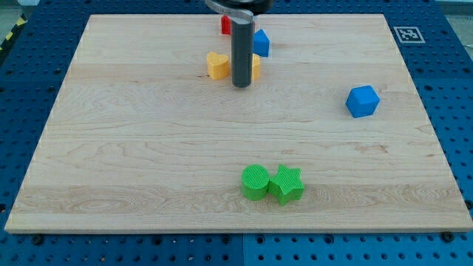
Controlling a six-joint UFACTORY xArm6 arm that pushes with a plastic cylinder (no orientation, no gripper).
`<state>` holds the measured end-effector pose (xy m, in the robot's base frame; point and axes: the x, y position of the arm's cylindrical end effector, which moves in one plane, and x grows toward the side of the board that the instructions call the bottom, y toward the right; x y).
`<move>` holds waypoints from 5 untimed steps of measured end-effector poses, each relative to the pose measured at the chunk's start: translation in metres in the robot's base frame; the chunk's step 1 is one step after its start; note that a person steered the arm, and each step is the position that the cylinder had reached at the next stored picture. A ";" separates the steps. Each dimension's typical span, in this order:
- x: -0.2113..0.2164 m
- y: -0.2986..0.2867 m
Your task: Push the yellow heart to the red circle
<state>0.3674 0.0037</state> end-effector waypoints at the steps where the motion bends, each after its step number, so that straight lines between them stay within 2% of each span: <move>1: -0.024 0.000; 2: -0.041 0.000; 3: -0.040 -0.004; 5: -0.001 -0.026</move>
<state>0.3666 -0.0223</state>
